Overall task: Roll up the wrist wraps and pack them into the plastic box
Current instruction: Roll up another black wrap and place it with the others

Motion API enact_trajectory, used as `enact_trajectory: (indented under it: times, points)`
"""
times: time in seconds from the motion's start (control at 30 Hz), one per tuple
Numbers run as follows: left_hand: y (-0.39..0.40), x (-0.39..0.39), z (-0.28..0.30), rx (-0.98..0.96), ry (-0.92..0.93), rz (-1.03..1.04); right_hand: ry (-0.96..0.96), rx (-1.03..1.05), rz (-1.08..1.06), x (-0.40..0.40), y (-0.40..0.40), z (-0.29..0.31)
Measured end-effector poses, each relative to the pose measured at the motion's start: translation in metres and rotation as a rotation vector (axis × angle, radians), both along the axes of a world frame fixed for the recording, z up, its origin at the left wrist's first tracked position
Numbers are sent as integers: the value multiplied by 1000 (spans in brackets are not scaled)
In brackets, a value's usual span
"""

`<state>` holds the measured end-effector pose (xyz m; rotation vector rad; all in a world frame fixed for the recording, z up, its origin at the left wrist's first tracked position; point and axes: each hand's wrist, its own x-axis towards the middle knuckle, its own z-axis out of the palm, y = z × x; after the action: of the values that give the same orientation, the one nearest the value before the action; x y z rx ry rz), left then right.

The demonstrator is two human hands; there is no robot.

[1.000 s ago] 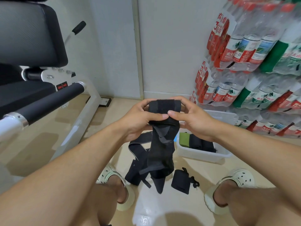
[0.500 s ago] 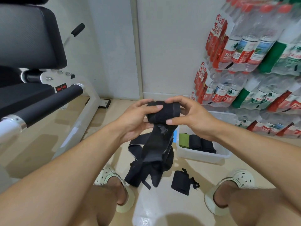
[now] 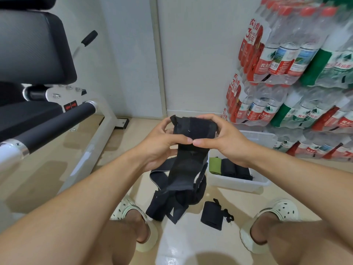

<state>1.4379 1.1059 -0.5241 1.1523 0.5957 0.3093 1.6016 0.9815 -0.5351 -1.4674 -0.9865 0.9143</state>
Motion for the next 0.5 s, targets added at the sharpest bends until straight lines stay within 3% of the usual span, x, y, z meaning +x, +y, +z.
enact_trajectory:
  times: [0.17, 0.5]
  points:
    - [-3, -2, -1, -27, 23, -105, -54, 43, -19, 1, -1, 1]
    - [1, 2, -3, -36, 34, -14, -180, 26, 13, -1, 0, 2]
